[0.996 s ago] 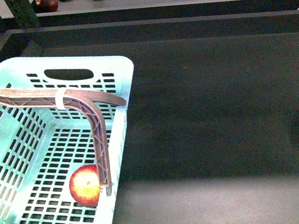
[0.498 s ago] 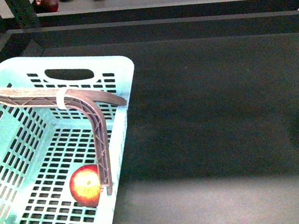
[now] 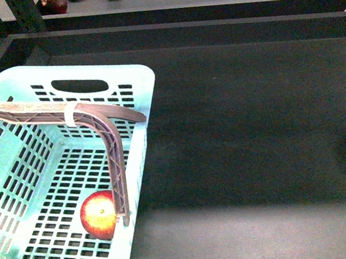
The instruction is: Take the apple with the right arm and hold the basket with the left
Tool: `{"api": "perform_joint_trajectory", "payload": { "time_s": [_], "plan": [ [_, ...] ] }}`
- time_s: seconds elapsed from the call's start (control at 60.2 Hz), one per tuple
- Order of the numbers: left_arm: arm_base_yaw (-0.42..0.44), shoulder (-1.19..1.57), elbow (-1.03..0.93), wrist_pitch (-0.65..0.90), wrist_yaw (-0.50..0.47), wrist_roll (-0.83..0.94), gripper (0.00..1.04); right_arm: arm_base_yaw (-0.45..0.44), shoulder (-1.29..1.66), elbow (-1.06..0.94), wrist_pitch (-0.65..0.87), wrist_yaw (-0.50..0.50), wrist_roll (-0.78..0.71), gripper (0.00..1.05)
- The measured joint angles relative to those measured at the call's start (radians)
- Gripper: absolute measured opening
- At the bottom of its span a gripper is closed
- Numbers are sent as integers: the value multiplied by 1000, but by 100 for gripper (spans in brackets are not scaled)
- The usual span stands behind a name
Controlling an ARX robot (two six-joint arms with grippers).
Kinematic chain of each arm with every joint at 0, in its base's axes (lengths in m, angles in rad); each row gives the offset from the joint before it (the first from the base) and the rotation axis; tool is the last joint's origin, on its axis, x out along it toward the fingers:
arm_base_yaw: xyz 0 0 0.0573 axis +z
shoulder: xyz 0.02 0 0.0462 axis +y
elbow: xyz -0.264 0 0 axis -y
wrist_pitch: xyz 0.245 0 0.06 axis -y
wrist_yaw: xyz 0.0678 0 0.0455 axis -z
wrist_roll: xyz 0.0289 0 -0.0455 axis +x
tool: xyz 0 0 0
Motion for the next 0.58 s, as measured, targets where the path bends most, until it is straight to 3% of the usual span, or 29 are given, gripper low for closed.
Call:
{"api": "perform_joint_trajectory", "payload": {
  "time_s": [0.149,0.581],
  "plan": [
    [0,0,0,0,0,-1,4,0,0,0,0,0,0,96],
    [0,0,0,0,0,0,87,0,0,0,0,0,0,96]
  ]
}}
